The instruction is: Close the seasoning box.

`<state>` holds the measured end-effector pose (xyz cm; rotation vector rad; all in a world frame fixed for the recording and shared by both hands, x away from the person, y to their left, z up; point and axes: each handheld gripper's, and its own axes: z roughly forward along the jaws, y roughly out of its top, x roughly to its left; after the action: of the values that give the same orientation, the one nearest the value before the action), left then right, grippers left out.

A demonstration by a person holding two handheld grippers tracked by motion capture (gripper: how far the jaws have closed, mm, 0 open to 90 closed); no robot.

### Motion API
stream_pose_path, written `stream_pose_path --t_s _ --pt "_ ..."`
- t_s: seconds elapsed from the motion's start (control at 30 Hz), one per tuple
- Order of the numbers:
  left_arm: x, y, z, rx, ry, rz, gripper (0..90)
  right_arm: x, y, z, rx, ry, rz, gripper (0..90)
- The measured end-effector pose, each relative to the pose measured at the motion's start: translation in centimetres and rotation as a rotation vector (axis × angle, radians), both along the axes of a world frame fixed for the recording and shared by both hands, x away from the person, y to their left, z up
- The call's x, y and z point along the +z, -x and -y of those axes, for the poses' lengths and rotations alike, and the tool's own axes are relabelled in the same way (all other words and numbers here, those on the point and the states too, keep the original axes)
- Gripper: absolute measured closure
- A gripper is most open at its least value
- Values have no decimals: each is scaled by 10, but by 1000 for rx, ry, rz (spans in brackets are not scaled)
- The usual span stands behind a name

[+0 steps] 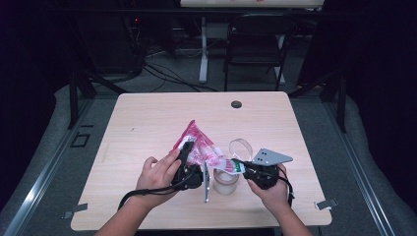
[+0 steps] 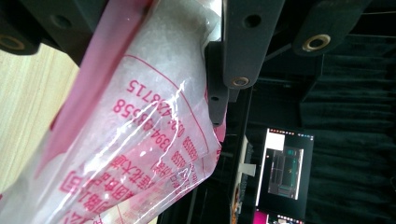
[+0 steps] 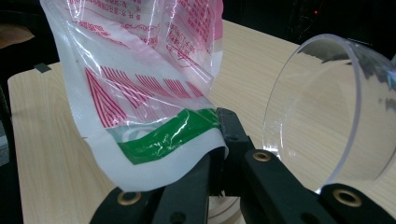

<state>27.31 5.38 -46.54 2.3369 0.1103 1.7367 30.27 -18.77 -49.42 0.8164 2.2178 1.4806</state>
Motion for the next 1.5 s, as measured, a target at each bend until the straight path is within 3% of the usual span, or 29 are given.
stream_pose_path --t_s 0.47,1.5 --pt "-1 1 -2 7 21 9 707 6 3 0 -4 -7 18 900" --pt "-20 2 -12 54 83 -73 713 11 1 -7 7 -4 35 900"
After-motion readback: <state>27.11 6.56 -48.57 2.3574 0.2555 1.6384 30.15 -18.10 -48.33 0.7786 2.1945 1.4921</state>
